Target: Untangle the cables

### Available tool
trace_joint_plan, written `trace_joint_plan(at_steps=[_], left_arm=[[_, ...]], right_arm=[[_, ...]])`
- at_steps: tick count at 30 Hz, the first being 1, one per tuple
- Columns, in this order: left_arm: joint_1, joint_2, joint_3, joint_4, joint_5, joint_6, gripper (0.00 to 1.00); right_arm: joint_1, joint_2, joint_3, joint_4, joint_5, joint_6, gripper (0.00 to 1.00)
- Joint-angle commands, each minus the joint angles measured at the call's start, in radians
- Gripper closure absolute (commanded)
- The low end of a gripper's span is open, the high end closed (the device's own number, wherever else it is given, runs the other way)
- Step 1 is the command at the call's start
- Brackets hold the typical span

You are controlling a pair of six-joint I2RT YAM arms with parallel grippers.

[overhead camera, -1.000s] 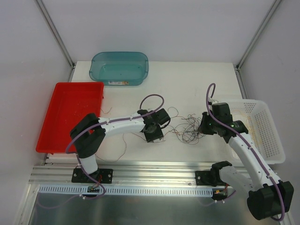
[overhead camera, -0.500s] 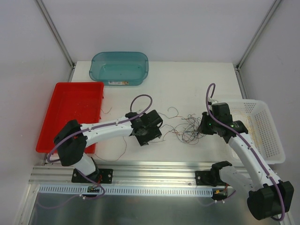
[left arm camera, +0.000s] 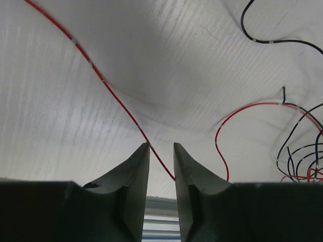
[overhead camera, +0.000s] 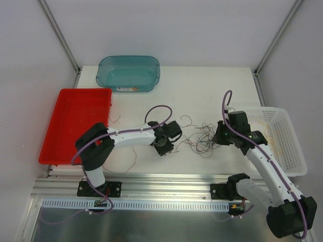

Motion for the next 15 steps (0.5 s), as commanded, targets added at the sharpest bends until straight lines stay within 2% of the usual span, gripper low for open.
trace_joint_plan(at_steps=[1,3,4,7,11,12,14,15], left_arm=[[-0.006,0.000,0.024,-0.018,-0.055,-0.009,0.76],[0.004,-0.023,0.008,-0.020,-0.072,0.008,0.96],[0.010,-0.037,-0.017,-0.021,-0.080,0.014,1.00],[0.069,-0.111,-0.069,-0.030,-0.107,0.086,1.00],[0.223,-0.252,-0.057,-0.151,-0.185,0.310,1.00],[0.290,-0.276,-0.016,-0.227,-0.220,0.351,1.00],[0.345,-0.347,0.048,-0.318,-0.299,0.472,1.00],[0.378,-0.368,0.126,-0.349,-0.383,0.524,1.00]], right_arm=[[0.007,-0.024,-0.004,0.014,-0.008,0.005,0.92],[0.007,-0.024,-0.007,0.014,-0.005,0.004,0.92],[0.007,-0.024,-0.008,0.014,0.002,0.002,0.92],[0.007,-0.023,-0.007,0.008,0.023,-0.004,0.93],[0.007,-0.015,-0.007,-0.006,0.048,-0.010,0.95],[0.007,-0.013,-0.007,-0.011,0.060,-0.009,0.95],[0.007,-0.010,-0.012,-0.014,0.069,-0.007,0.97],[0.007,-0.009,-0.012,-0.017,0.072,-0.007,0.98]])
